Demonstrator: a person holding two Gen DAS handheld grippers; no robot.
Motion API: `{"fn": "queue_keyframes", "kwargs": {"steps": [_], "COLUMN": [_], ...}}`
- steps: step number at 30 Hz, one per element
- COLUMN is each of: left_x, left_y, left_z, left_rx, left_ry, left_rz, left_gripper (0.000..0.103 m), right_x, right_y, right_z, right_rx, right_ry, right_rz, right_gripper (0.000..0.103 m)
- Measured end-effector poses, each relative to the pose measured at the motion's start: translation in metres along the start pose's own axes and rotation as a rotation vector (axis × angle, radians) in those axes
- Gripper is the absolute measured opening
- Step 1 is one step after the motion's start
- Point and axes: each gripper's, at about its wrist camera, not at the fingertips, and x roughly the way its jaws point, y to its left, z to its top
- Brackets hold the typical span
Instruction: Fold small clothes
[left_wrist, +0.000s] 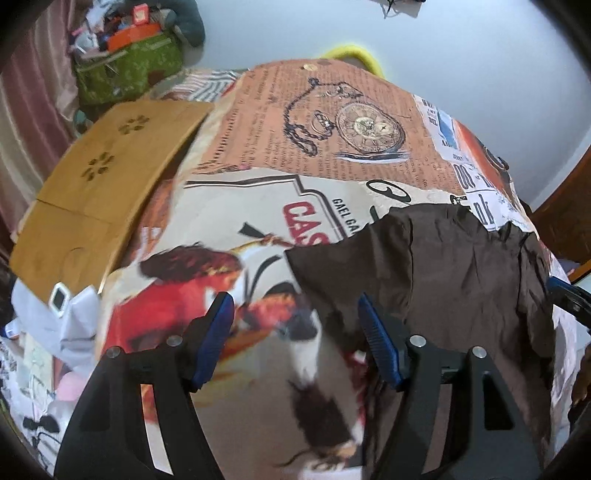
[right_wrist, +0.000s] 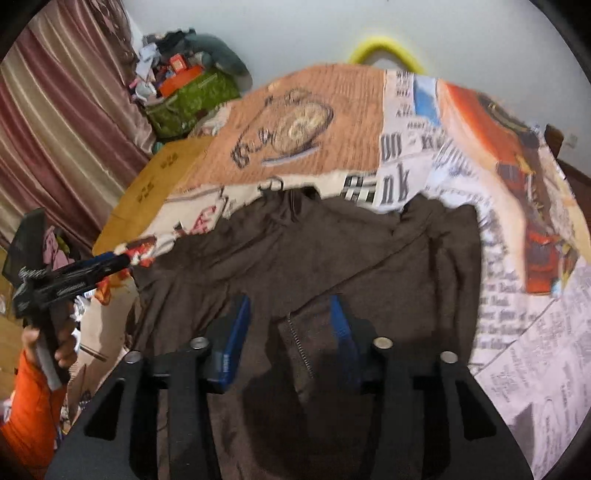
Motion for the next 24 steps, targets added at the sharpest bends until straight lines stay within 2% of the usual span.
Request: {"fn": "queue_keyframes", "kwargs": {"steps": [3, 6, 10, 17, 20, 21, 22, 24], "left_x": [0.024, 0.045, 0.069, 0.085, 0.089, 0.089, 0.09, 0.089], "left_y": [-0.005, -0.009, -0.02, -0.021, -0.019, -0.019, -0.02, -0.023], "left_z": [0.01, 0.014, 0.015, 0.012, 0.012, 0.012, 0.012, 0.011], "left_rx": [-0.004, 0.004, 0.071, 0.088, 0.062, 0.05, 0.043, 0.046], "left_ry": [0.071, 0.13, 0.172, 0.181, 0.185, 0.185, 0.187, 0.187], "left_rz": [-0.028, -0.024, 0.054, 0.047, 0.01, 0.003, 0.003, 0.002], "left_gripper": [0.069, 0.068, 0.069, 0.067, 0.052, 0.038, 0.029, 0.017], "right_x": [-0.017, -0.019, -0.011, 0.002, 0.002, 0.002, 0.002, 0.003], "right_y": [-0.008, -0.017, -0.036, -0.048, -0.047, -0.047, -0.047, -0.049], "right_z": [0.001, -0.002, -0.015, -0.041, -0.044, -0.045, -0.046, -0.047], "right_rx": [-0.023, -0.048, -0.033, -0.054, -0.074, -0.076, -0.075, -0.072], "right_ry": [-0.057, -0.067, -0.015, 0.046, 0.043, 0.041, 0.037, 0.032], "right_rz": [-0.059, -0.128, -0.169, -0.194, -0.194, -0.193, -0.191, -0.185], "right_gripper": [0.052, 0.054, 0.054, 0.055, 0.061, 0.061, 0.062, 0.063]}}
